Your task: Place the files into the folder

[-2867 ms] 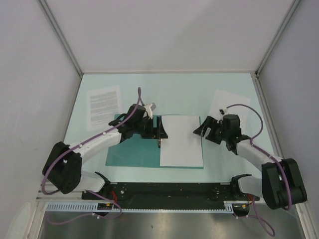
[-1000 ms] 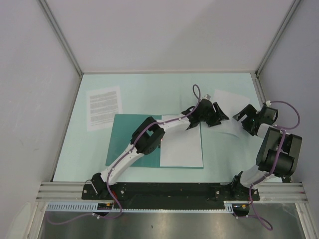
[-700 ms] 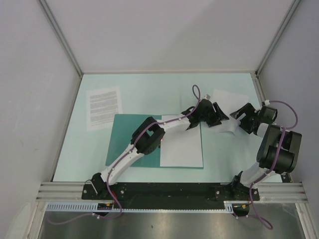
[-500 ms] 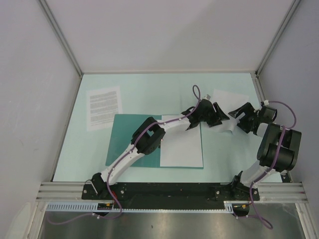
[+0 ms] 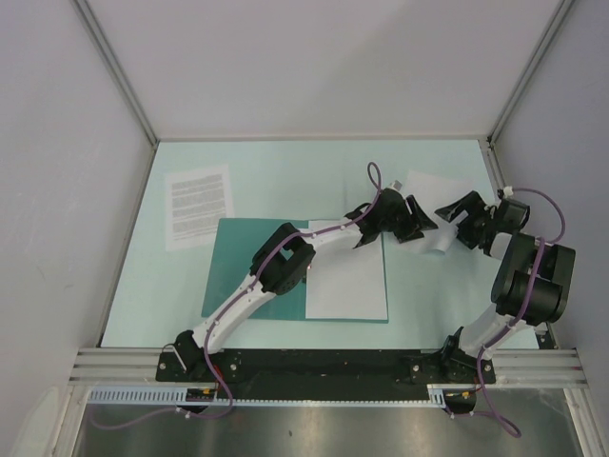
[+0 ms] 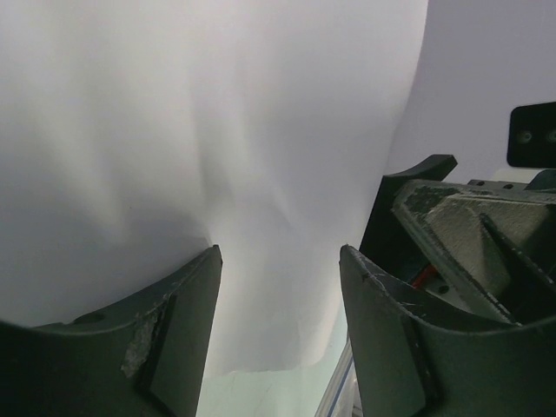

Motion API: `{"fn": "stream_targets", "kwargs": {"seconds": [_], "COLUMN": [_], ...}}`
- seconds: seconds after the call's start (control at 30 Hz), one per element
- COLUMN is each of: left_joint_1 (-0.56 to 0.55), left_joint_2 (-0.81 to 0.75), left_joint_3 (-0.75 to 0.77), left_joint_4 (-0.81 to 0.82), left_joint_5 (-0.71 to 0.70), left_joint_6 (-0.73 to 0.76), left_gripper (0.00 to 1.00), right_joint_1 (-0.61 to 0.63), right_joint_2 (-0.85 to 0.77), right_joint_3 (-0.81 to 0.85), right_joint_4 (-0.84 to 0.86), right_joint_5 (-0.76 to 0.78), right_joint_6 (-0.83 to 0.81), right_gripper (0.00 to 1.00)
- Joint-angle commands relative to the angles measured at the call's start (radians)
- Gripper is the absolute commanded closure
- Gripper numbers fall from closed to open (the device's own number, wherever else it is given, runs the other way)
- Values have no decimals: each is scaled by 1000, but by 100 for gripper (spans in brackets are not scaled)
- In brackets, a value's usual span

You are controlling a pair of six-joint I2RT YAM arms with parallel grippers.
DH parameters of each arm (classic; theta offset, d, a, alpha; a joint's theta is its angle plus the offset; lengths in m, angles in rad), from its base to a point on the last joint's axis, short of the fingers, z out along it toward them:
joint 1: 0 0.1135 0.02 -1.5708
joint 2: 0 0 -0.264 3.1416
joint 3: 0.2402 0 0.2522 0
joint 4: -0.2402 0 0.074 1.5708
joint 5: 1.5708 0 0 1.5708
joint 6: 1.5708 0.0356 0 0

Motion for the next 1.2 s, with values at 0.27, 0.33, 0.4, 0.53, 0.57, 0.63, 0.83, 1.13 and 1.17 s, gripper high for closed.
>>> {"fn": "stream_targets", "kwargs": {"seconds": [0.27,0.33,0.4,0.53,0.57,0.63,0.83,1.13,1.17], "left_joint_1": [11,12,12,14,12,14,20,23,23], "left_joint_2": [19,13,8,-6,-12,-15,-49,-303,-337], "left_joint_3": [33,34,35,33,33,33,73,83,72], "left_joint_4": [10,10,11,1,-2,-2,-18,-151,-210], "left_joint_5": [51,56,56,56,57,63,118,217,223], "left_joint_6": [7,4,8,25,25,23,45,233,287], "left_gripper": [37,37,37,37,37,37,33,20,19], "right_joint_1": [-6,-8,-9,-15,-17,-18,-18,9,30], "right_joint_2": [14,17,17,26,30,43,34,-198,-224], "right_joint_3": [116,116,116,116,118,116,130,201,205], "right_joint_4": [-1,-4,-25,-62,-65,-68,-73,-292,-321], "right_joint_5": [-44,-44,-27,20,21,19,45,234,247], "right_joint_6": [-64,-61,-59,-55,-56,-56,-69,-167,-171], "right_gripper": [13,19,21,35,39,53,100,100,100]}}
